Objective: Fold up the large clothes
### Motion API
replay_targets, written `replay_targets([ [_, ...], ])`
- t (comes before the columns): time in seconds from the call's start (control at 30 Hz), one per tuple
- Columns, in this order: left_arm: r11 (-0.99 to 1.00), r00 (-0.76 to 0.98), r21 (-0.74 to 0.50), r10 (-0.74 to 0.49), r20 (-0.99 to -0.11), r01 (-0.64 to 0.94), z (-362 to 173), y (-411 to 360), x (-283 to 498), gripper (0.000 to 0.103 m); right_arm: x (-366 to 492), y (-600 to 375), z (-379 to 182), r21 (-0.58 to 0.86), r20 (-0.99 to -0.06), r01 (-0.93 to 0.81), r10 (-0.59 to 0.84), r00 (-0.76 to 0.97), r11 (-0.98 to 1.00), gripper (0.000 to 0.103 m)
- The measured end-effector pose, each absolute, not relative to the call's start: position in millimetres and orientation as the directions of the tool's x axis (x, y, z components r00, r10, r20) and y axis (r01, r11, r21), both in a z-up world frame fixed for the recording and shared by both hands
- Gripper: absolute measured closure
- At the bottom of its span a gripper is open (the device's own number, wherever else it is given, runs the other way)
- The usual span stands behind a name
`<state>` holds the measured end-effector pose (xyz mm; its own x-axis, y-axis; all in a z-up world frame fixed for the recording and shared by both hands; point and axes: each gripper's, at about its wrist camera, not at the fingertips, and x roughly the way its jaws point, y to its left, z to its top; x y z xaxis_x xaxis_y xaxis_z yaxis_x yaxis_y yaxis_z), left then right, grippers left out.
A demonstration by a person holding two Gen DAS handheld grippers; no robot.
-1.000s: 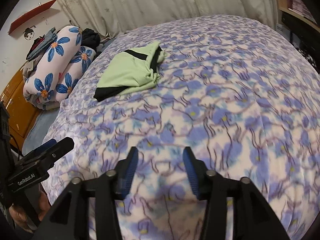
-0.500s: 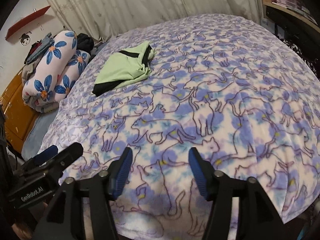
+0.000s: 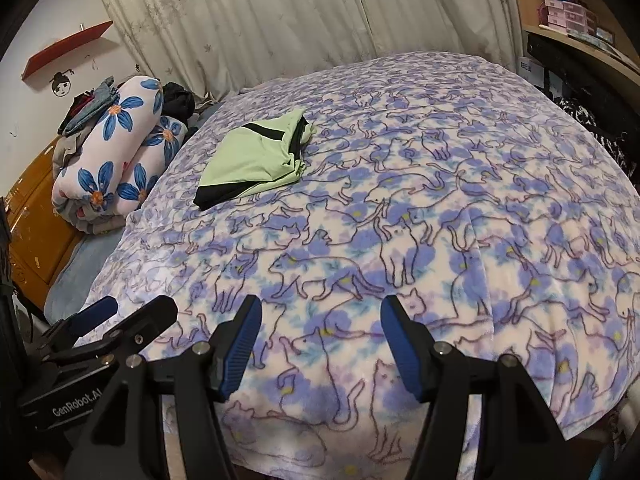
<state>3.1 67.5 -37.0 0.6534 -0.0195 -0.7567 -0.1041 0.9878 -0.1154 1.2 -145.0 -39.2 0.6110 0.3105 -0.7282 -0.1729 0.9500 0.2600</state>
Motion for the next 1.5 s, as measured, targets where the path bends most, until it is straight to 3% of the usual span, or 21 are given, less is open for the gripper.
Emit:
replay_targets([
  [1.5, 0.991, 0.625, -0.070, 0.015, -0.780, -0.111, -55.7, 61.8, 13.6, 0.001, 11.8, -150.1, -64.7, 0.239, -0.766, -0.127, 0.268, 0.585, 0.963, 0.041],
])
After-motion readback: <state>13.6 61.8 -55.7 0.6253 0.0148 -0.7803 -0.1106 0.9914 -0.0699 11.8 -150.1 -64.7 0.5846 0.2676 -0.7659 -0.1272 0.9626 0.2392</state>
